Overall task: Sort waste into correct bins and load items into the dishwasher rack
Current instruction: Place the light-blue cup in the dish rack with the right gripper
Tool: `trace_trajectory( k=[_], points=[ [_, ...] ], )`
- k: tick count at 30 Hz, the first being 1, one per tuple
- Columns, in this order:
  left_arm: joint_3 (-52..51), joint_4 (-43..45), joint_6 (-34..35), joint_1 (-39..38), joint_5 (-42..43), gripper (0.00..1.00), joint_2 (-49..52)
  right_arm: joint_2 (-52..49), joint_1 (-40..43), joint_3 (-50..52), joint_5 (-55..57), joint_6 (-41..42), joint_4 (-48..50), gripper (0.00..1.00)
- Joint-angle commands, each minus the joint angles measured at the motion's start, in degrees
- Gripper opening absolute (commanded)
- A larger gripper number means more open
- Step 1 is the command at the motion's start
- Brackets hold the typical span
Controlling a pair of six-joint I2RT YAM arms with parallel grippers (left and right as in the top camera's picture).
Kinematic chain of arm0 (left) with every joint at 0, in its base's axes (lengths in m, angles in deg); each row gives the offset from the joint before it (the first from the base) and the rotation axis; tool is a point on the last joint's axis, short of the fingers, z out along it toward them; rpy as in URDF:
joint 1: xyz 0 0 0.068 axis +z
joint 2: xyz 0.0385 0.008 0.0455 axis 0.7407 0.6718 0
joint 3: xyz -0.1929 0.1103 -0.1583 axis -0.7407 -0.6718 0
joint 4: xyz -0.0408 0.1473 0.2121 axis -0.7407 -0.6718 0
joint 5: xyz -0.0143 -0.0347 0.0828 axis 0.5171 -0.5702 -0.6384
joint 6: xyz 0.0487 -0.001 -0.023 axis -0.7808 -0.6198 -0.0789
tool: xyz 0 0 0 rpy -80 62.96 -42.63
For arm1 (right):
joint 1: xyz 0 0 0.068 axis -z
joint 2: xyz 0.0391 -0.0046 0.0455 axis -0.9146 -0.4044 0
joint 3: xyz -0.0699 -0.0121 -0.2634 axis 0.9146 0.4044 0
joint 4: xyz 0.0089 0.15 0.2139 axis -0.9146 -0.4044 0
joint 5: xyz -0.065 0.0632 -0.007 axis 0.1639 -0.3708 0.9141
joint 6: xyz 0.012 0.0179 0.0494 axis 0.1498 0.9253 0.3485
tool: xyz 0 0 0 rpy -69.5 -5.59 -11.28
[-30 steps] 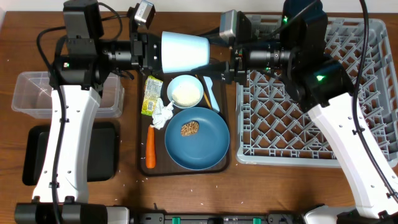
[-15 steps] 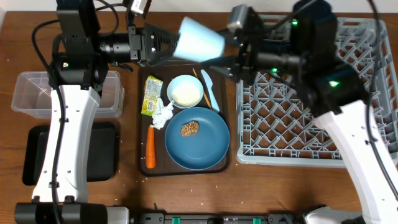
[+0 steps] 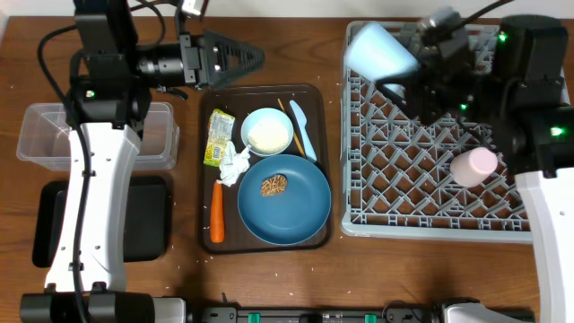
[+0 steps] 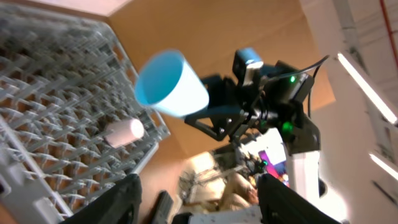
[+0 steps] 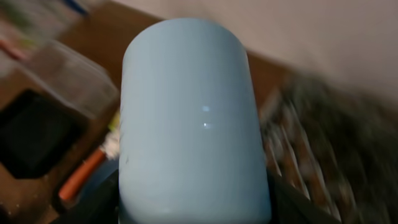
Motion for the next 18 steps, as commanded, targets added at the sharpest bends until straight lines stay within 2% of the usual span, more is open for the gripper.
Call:
trace_trajectory(
  k=[1, 5, 8, 11, 13, 16, 18],
  points=[
    [0.2, 0.2, -2.1, 0.7, -4.1, 0.56, -0.9, 0.9, 1.9, 0.0, 10.2, 6.1, -5.0, 0.36],
    [0.2, -0.9, -4.7, 0.5, -8.7, 0.53, -0.9, 0.9, 3.6, 0.0, 19.8, 11.8, -13.2, 0.36],
    [0.2, -7.3, -9.9, 0.5, -15.2, 0.53, -0.9, 0.8, 5.2, 0.0, 23.3, 14.1, -17.8, 0.36],
    [0.2, -18.7, -16.7, 0.0, -28.2, 0.53, -0.9, 0.7, 7.4, 0.0, 23.8, 14.8, -20.7, 0.35],
    [0.3, -26.9, -20.8, -1.2, -41.0, 0.53, -0.9, 0.4, 9.1, 0.0, 23.8, 14.8, -22.4, 0.35],
    [0.3, -34.0, -23.8, -3.9, -57.0, 0.53, -0.9, -0.5, 11.7, 0.0, 25.7, 15.3, -25.1, 0.34],
    [0.2, -36.4, -24.8, -5.9, -64.2, 0.53, -0.9, -1.4, 13.6, 0.0, 29.0, 16.3, -26.9, 0.33]
  ],
)
